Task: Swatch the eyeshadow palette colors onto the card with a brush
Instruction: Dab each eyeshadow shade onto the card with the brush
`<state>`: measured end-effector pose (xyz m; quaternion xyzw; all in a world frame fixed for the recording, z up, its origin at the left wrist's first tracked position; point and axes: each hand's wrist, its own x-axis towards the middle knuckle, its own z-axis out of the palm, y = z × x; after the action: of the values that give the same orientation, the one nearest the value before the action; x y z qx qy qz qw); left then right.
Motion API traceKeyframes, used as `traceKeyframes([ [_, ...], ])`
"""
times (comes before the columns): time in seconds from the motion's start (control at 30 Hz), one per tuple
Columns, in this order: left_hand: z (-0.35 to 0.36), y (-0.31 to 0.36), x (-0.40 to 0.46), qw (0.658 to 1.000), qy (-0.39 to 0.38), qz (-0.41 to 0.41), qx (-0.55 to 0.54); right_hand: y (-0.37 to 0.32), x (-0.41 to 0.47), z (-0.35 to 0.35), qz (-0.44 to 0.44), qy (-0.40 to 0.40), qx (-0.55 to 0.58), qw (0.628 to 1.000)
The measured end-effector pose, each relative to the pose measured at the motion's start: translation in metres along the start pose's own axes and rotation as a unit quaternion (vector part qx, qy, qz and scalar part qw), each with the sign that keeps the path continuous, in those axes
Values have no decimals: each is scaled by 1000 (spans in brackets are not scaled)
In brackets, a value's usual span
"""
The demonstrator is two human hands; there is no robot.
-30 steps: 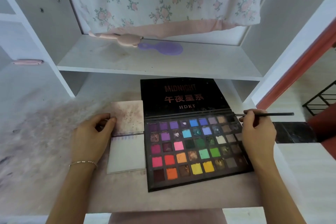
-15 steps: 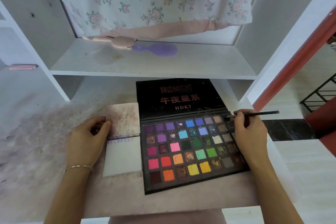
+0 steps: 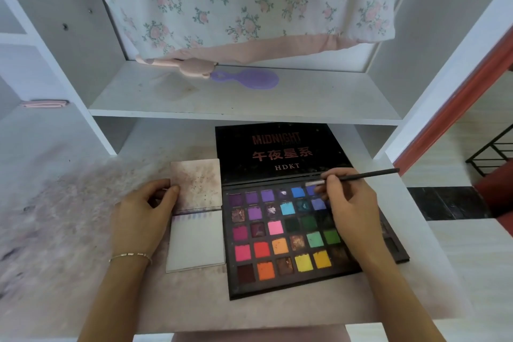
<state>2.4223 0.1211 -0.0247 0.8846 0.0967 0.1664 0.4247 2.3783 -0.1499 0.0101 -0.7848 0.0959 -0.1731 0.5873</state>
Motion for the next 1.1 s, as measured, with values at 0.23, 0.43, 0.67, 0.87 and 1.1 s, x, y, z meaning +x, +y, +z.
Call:
traceKeyframes([
  [0.23,-1,1,-1,1000,6,2,-3,-16,-18,47,-33,-121,44,991],
  [0.43,-2,0,0,1000,-1,7,-4,-19,-25,74,-26,-187,1,982],
  [0.67,-2,-2,1,1000,-1,7,-11,-18,-26,80,-25,-200,-39,979],
  [0.87,-2,-2,1,1000,2,13,-10,-17,-27,82,-20,-206,-59,977],
  [1.1,-1,-3,1,1000,15,10,-21,-17,-27,81,-15,-210,-63,975],
])
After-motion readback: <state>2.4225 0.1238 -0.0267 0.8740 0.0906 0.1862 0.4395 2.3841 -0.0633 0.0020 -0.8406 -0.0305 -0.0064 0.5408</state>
